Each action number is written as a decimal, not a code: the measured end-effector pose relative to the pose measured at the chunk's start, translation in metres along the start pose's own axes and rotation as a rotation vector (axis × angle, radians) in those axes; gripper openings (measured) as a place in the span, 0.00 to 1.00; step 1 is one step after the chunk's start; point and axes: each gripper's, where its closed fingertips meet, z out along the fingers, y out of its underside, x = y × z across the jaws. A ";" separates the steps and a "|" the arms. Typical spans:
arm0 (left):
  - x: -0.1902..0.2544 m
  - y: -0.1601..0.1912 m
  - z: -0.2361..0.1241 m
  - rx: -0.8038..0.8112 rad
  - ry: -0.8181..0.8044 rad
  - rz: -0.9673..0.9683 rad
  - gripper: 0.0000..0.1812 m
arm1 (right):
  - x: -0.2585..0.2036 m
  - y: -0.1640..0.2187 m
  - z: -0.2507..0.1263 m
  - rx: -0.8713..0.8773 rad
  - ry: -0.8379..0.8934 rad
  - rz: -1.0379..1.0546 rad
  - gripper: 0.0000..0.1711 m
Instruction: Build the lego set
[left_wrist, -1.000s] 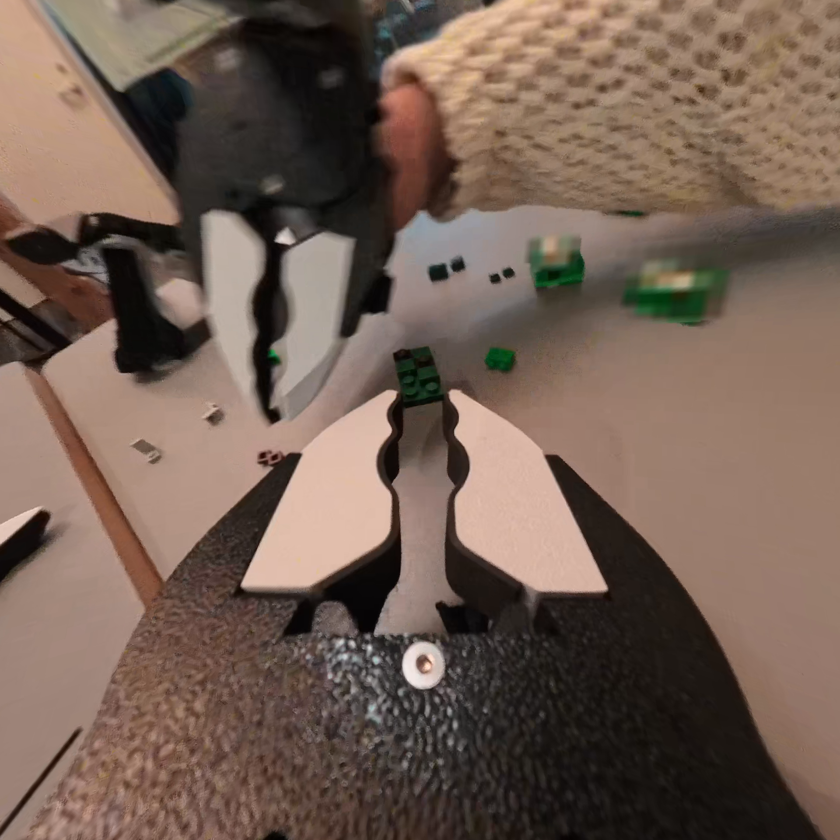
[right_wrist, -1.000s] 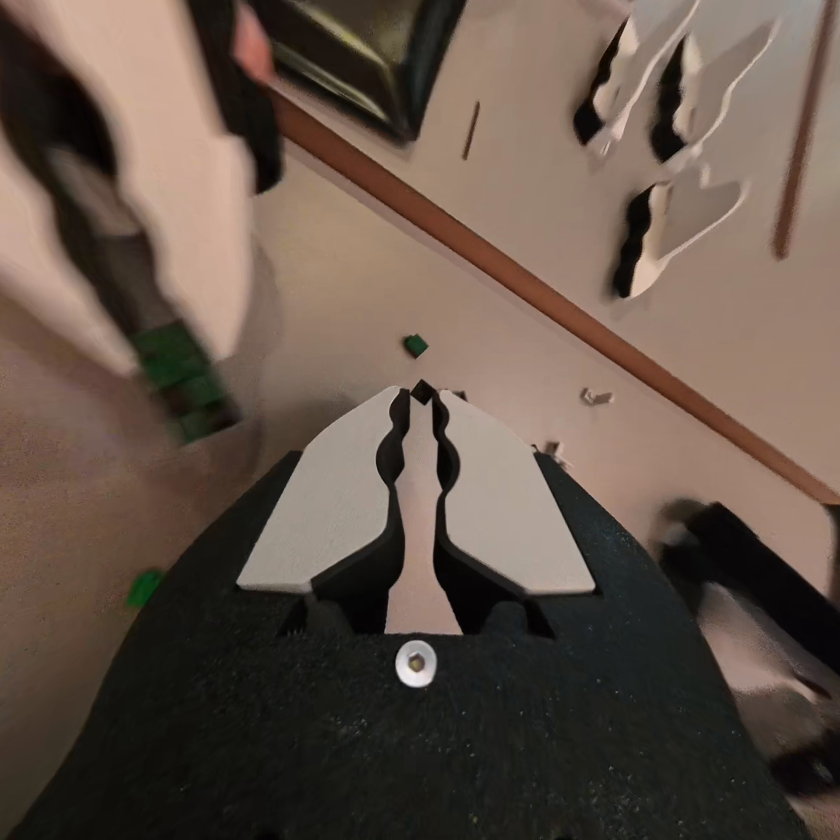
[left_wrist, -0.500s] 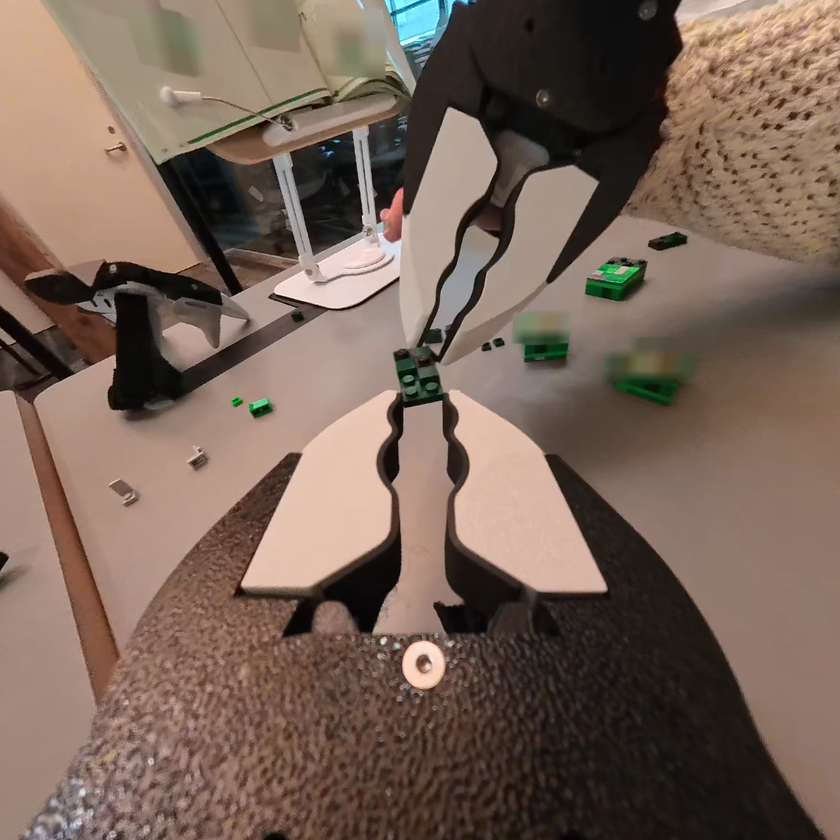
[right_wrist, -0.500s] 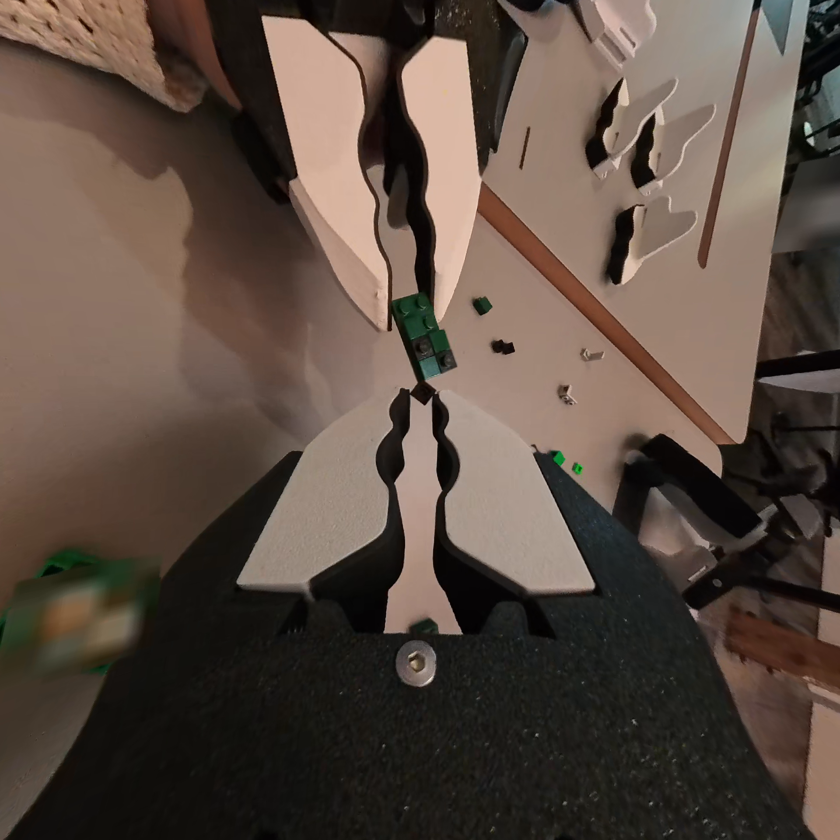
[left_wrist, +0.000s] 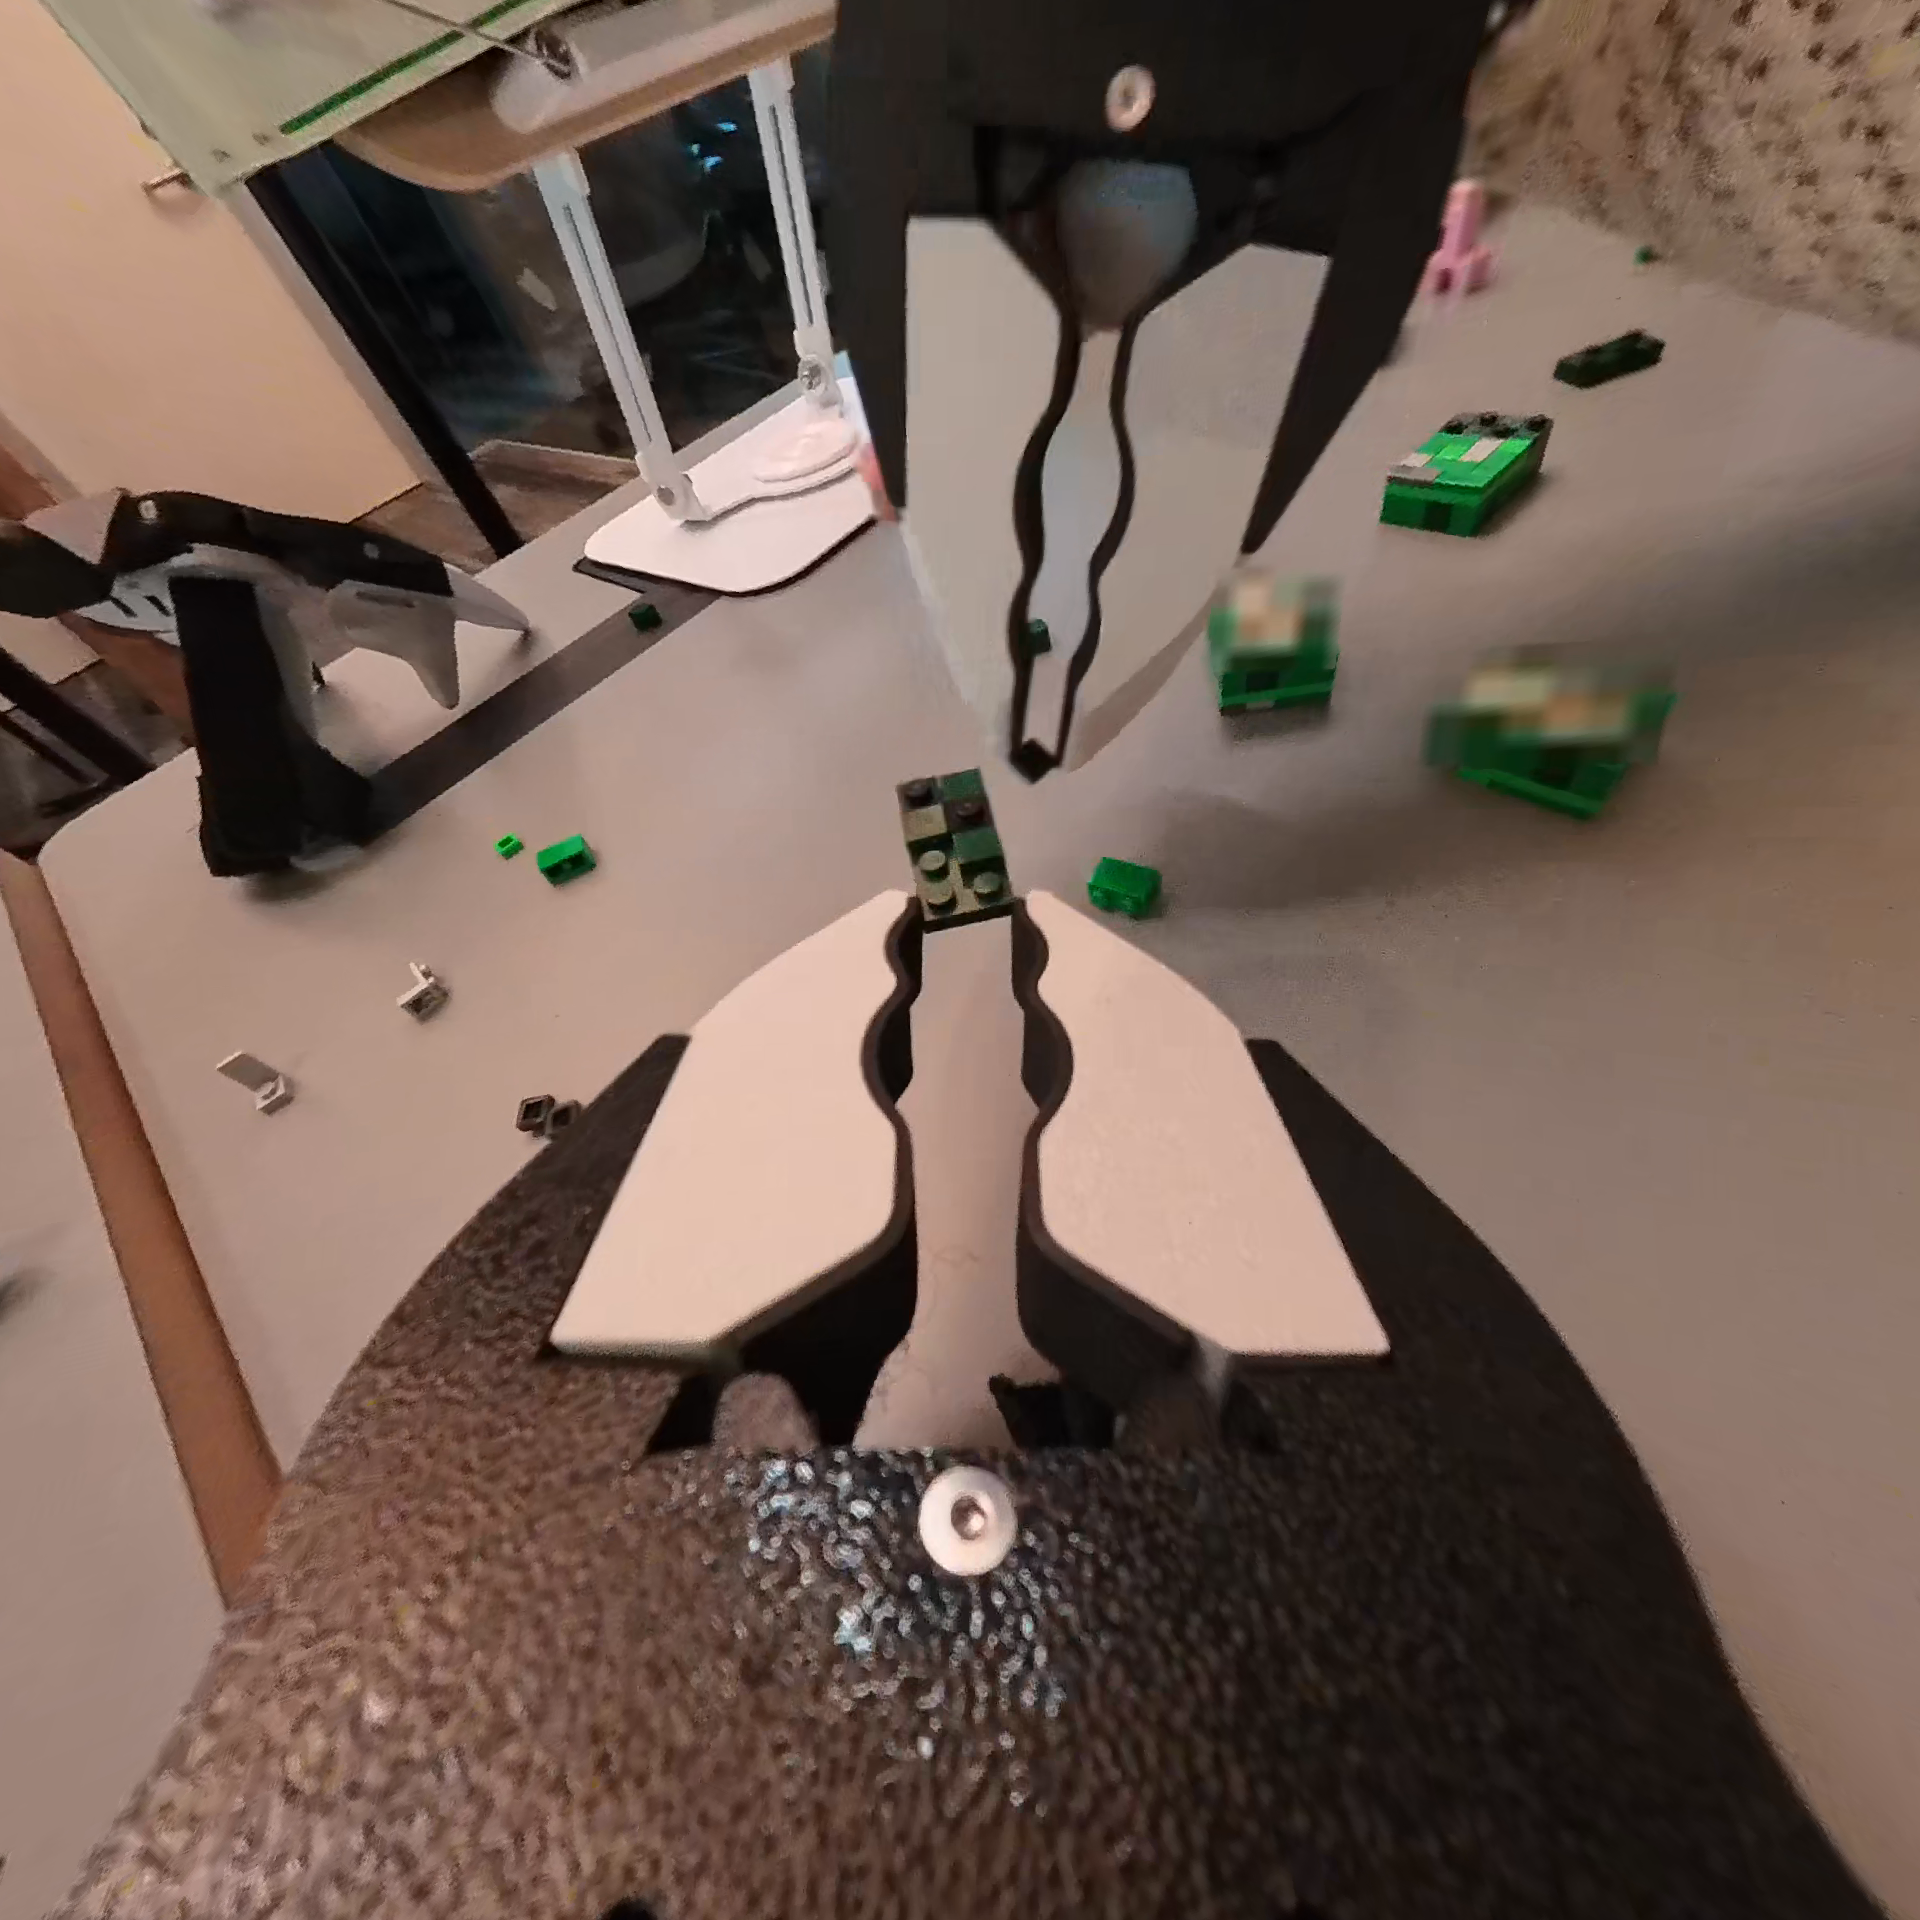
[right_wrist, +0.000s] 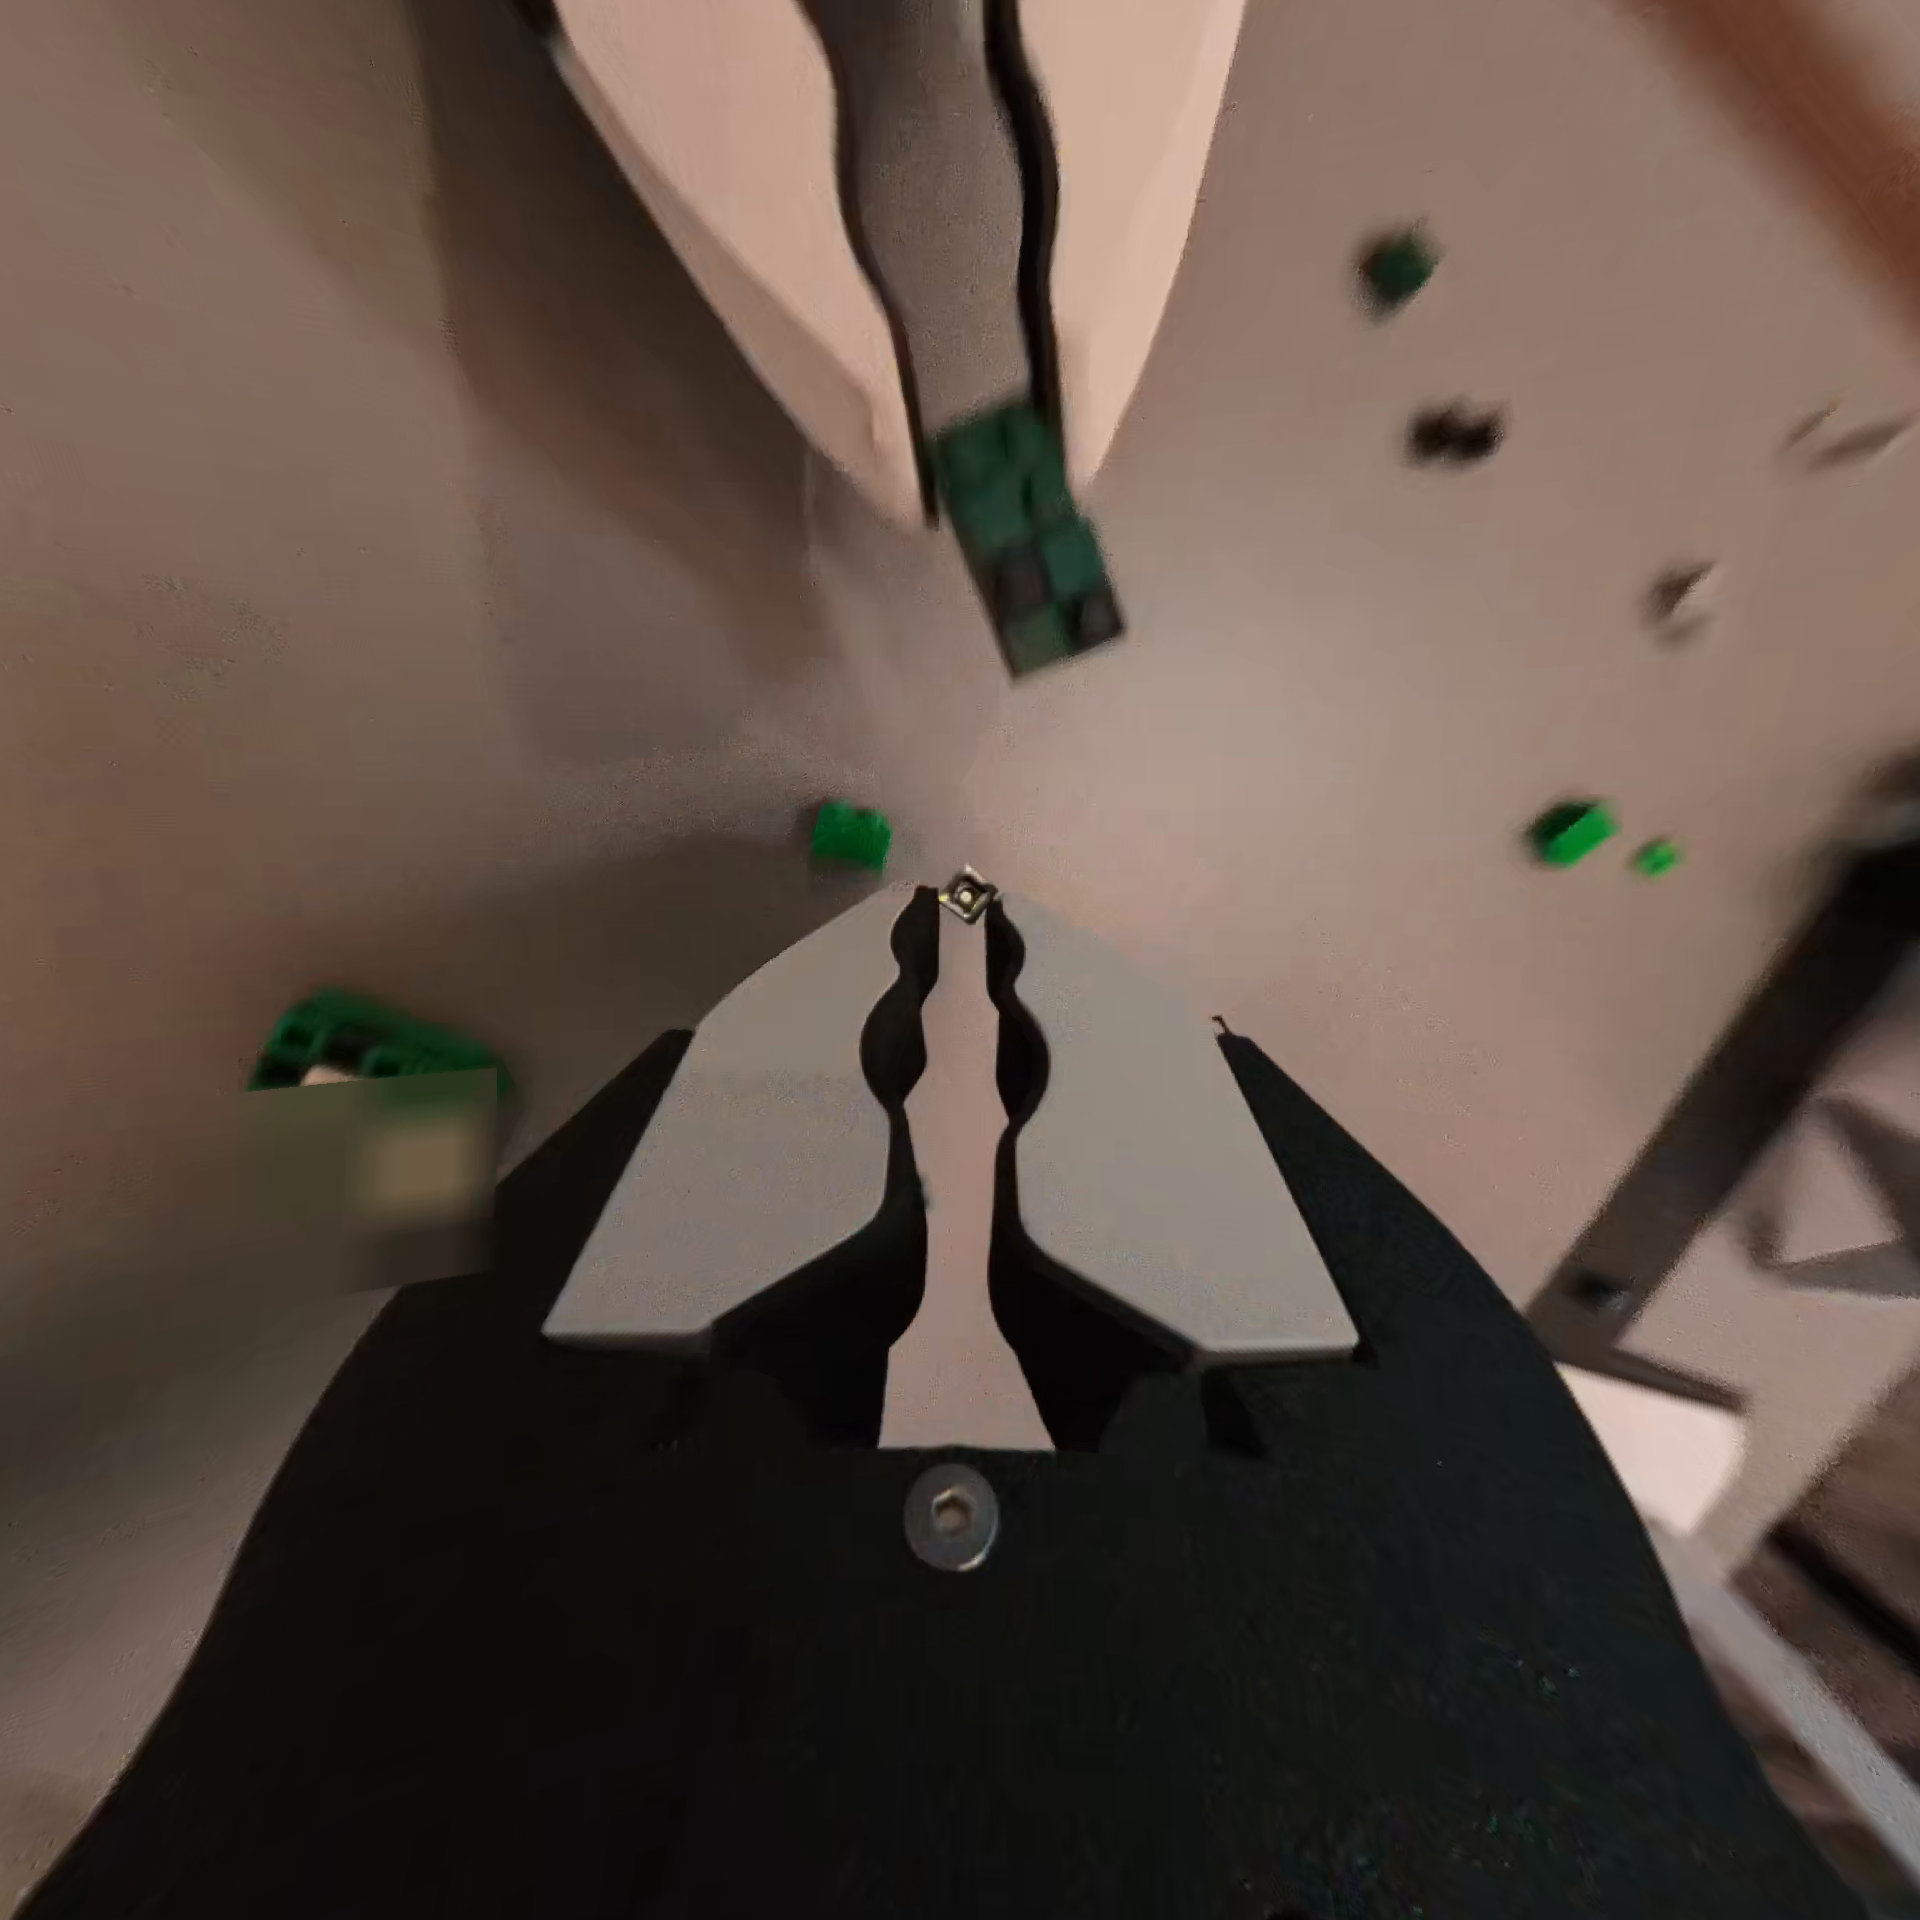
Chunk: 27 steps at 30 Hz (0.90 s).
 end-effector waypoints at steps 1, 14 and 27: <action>-0.002 0.000 -0.001 0.002 -0.010 -0.004 0.09 | -0.004 0.010 0.001 -0.073 -0.078 0.045 0.05; 0.056 -0.053 0.012 0.192 0.081 0.225 0.09 | -0.063 -0.011 -0.070 0.424 -0.592 0.446 0.05; 0.092 -0.042 0.034 0.080 0.152 0.386 0.09 | -0.080 0.016 -0.066 0.597 -0.493 0.613 0.00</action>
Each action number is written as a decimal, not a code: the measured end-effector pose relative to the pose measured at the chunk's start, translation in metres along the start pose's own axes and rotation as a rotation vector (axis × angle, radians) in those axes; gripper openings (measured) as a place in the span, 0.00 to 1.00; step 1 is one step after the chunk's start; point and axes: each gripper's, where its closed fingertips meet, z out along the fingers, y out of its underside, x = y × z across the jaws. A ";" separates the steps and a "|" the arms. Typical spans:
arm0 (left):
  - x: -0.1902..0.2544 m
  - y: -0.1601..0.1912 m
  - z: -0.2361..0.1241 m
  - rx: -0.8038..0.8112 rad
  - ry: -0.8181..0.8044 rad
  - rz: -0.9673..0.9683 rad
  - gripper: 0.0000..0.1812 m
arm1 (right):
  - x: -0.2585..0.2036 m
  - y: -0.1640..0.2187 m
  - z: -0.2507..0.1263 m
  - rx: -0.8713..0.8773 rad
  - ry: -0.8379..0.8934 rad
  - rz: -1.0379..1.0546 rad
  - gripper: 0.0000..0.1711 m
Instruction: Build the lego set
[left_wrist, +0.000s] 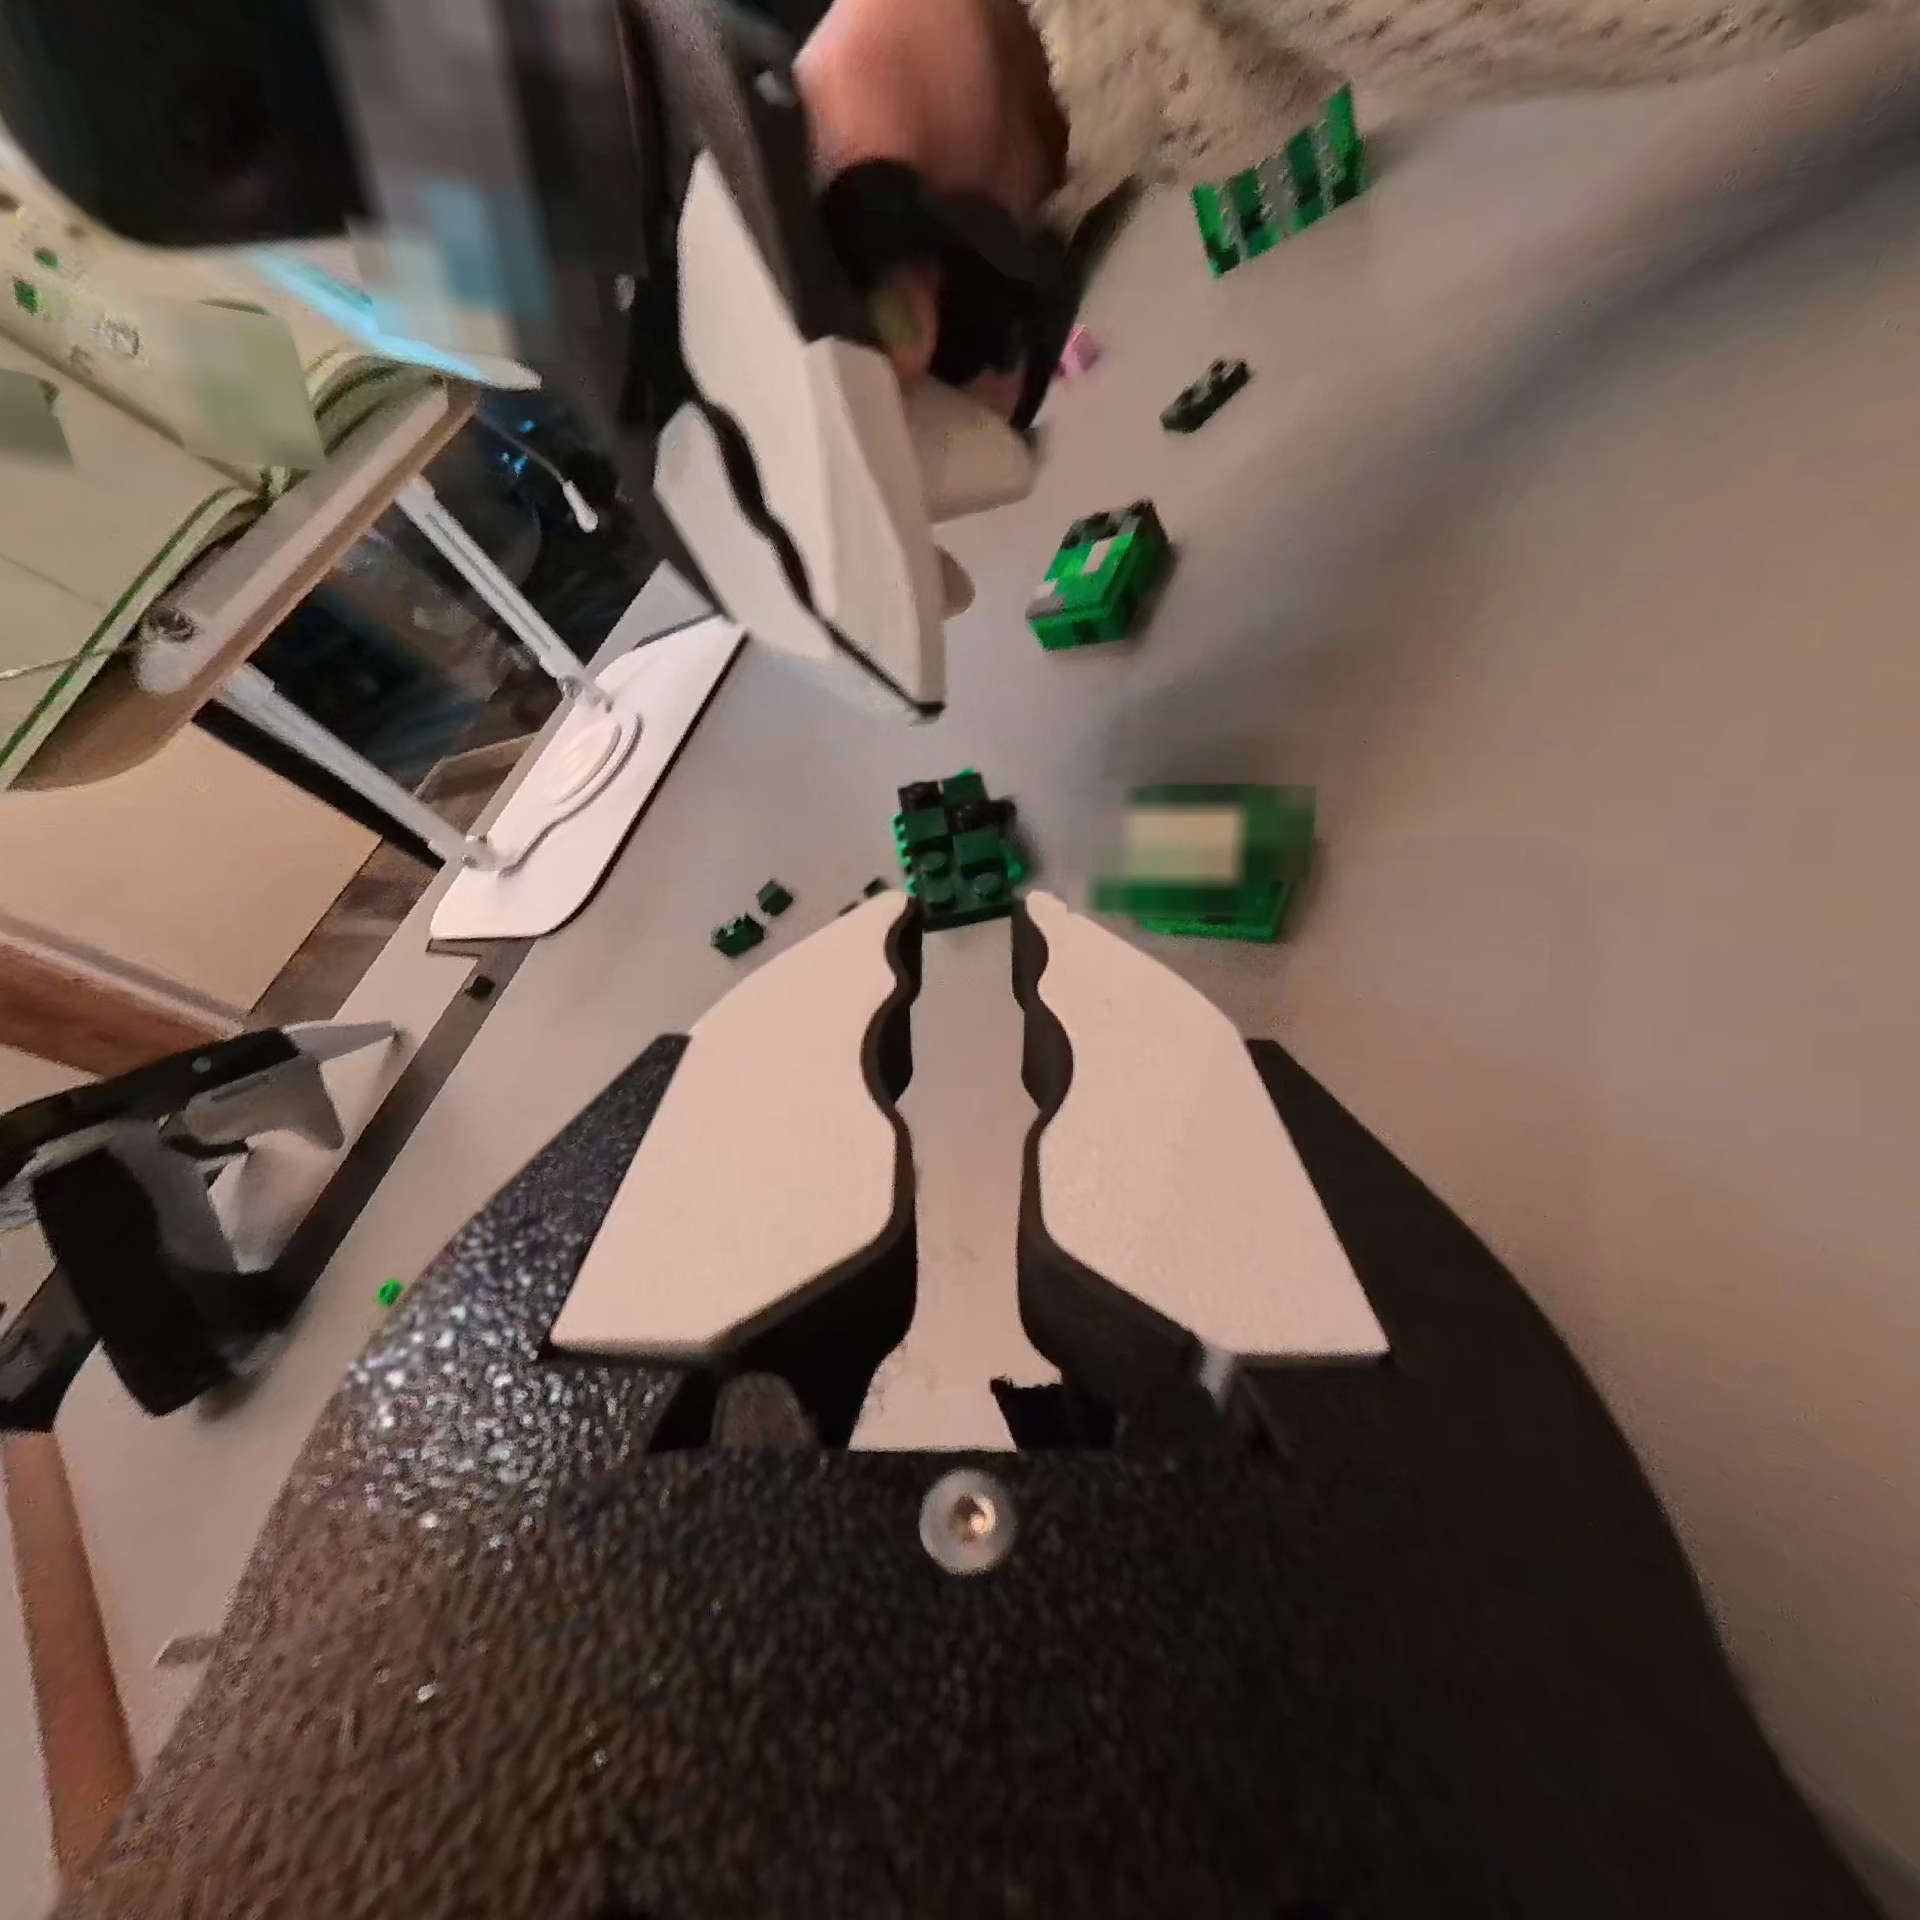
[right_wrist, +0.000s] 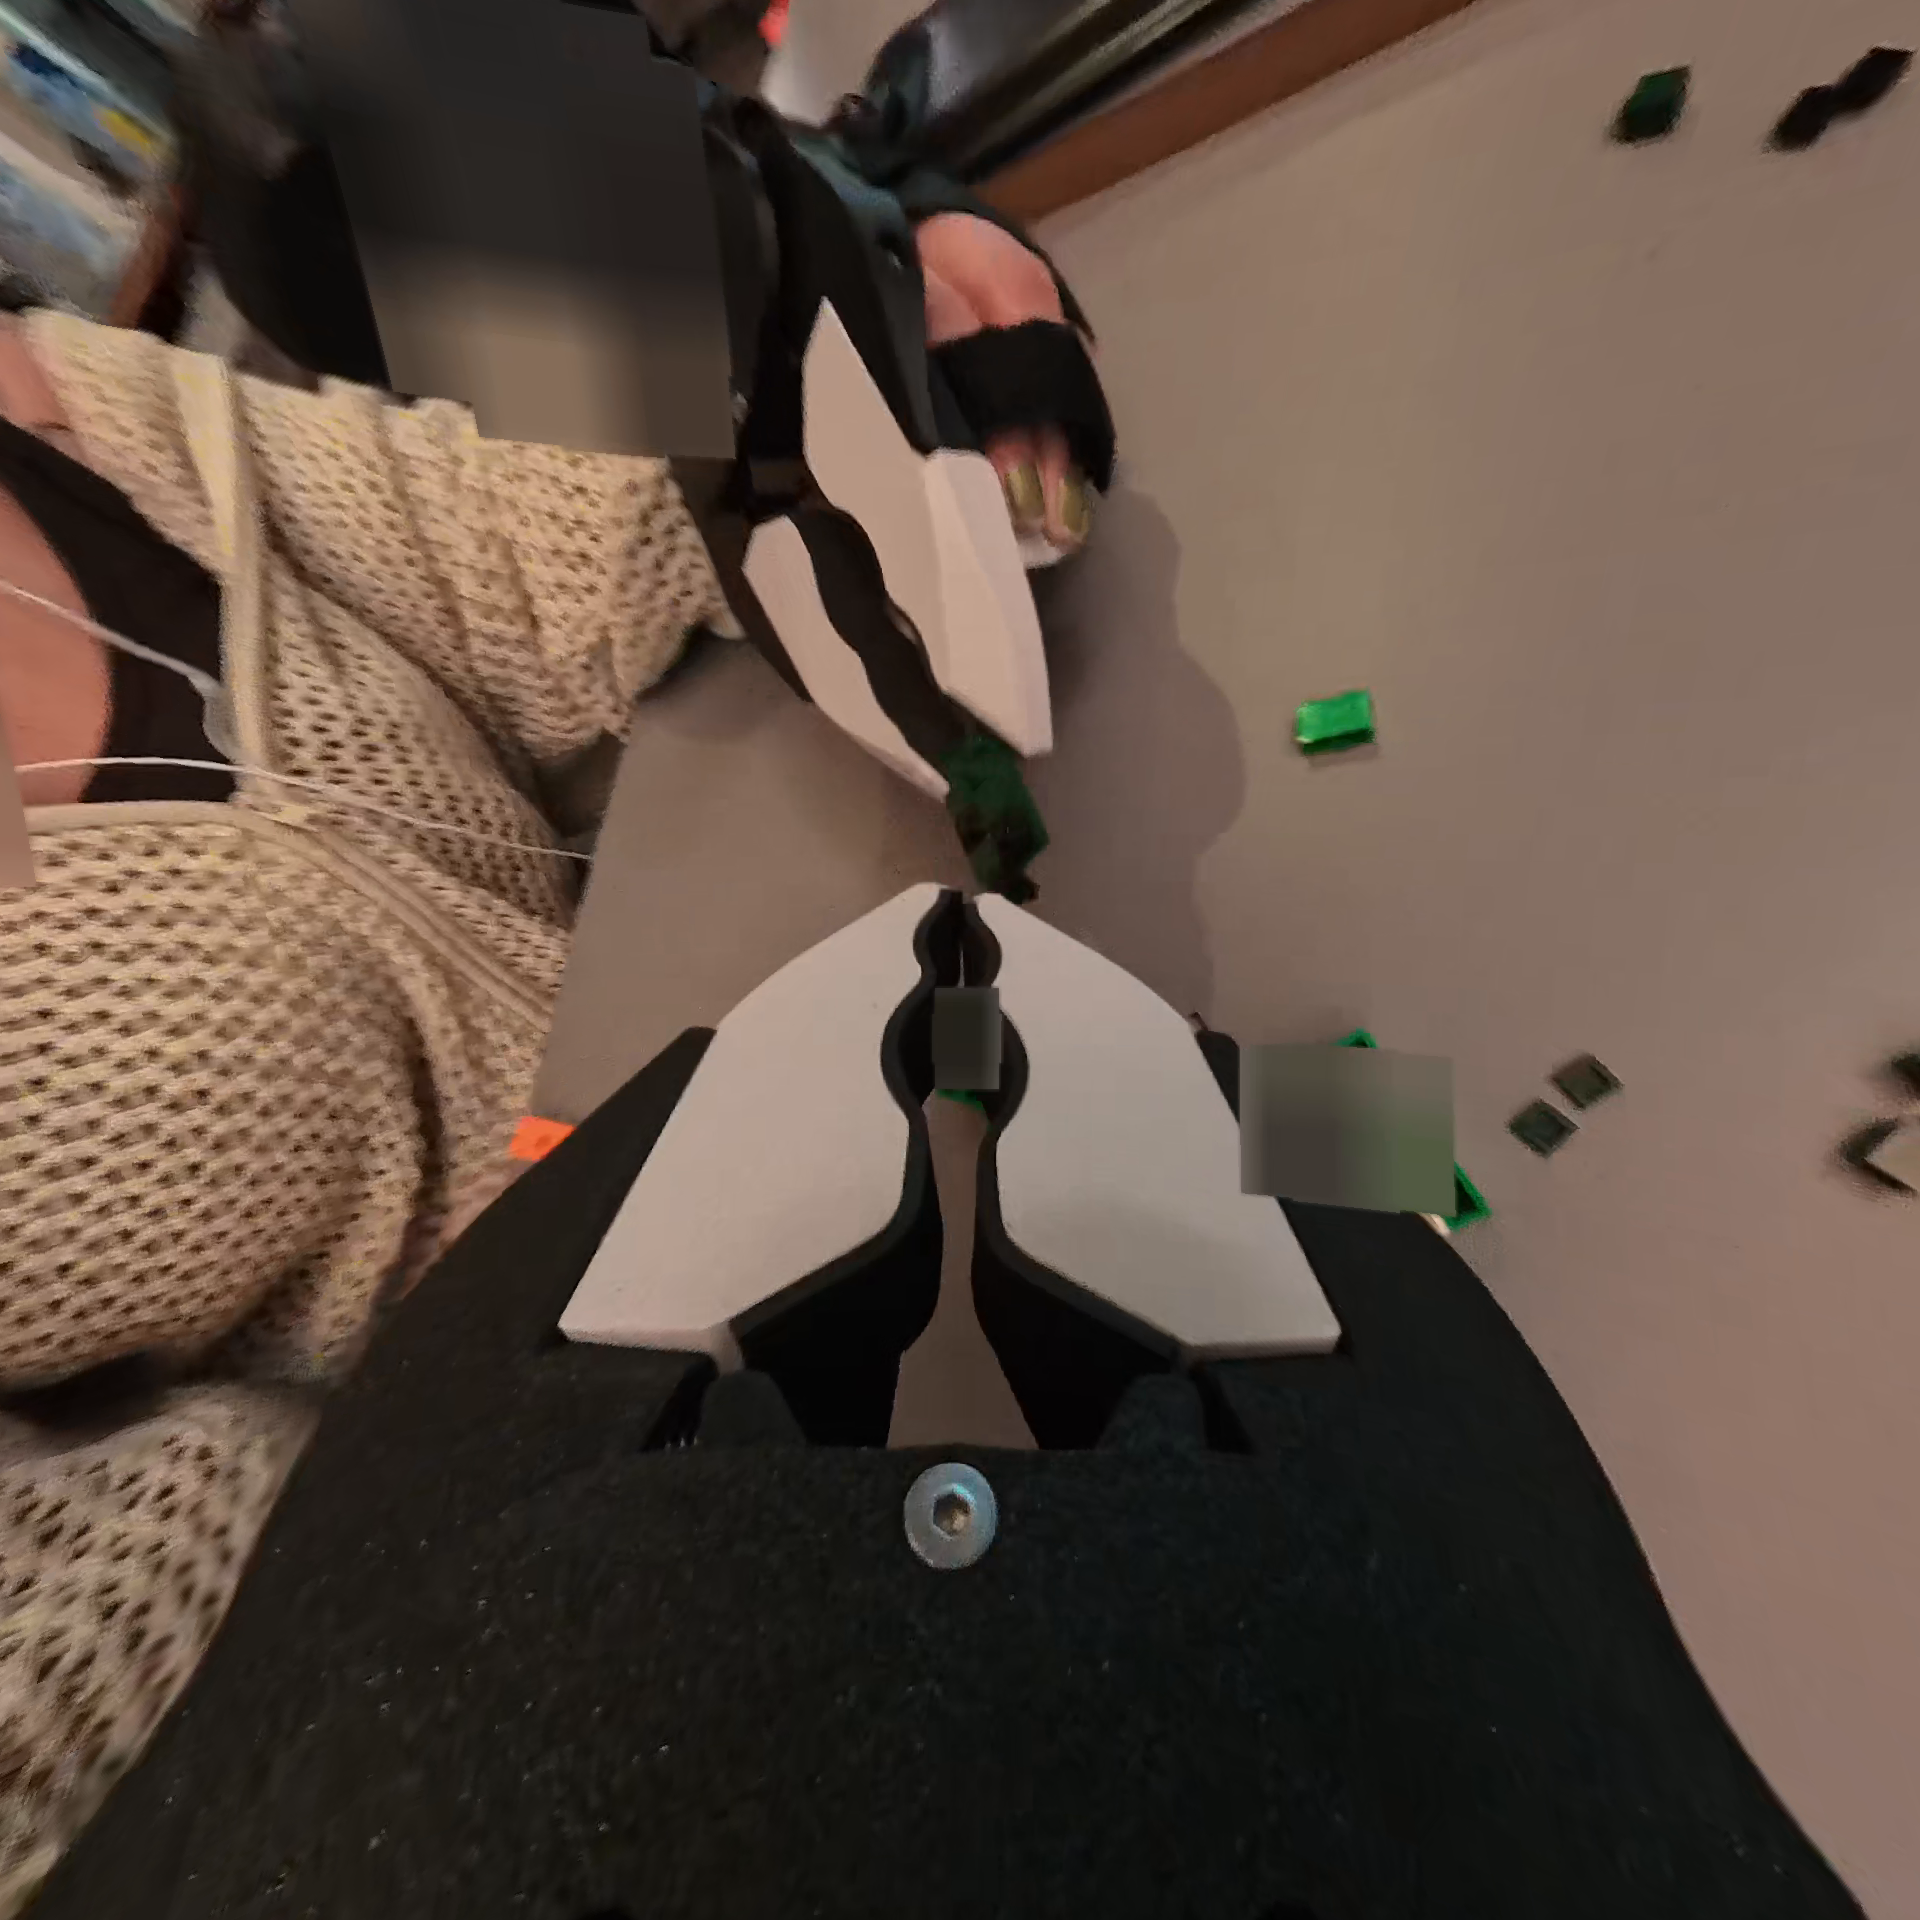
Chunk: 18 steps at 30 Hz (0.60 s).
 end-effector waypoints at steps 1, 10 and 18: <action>-0.005 0.003 -0.002 -0.010 -0.022 -0.014 0.09 | 0.005 0.002 0.000 0.001 0.066 -0.010 0.01; -0.032 0.040 -0.010 -0.165 -0.128 -0.157 0.09 | 0.028 0.027 -0.003 -0.101 0.498 -0.209 0.05; -0.036 0.047 -0.011 -0.176 -0.146 -0.199 0.09 | 0.004 0.034 0.050 -0.181 0.550 -0.318 0.09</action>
